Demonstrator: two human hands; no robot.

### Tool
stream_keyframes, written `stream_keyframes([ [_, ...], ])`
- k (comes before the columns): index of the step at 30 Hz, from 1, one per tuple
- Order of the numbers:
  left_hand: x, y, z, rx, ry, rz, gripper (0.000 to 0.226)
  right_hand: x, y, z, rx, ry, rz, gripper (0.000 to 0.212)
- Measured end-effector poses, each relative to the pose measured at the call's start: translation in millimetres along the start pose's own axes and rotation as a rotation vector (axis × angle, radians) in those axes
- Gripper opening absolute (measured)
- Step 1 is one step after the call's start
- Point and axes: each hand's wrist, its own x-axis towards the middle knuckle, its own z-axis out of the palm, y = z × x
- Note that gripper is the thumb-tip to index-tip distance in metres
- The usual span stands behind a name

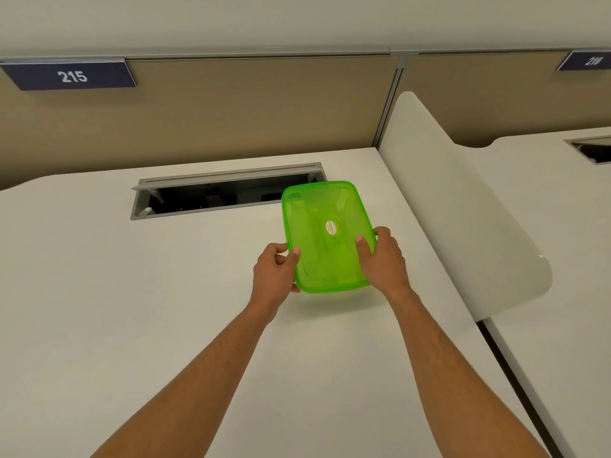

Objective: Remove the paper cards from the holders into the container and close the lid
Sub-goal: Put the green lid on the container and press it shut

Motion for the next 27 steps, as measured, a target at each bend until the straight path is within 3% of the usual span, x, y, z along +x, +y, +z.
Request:
stream_keyframes([
  [10, 8, 3, -8, -0.028, -0.043, -0.07, 0.027, 15, 6, -9, -0.058, -0.088, 0.076, 0.051],
  [16, 31, 12, -6, -0.011, 0.017, -0.094, 0.043, 40, -5, -11, 0.157, -0.019, 0.114, 0.052],
  [27, 110, 34, 2, -0.027, 0.052, -0.204, 0.059, 122, -35, 3, 0.352, -0.094, 0.212, 0.047],
])
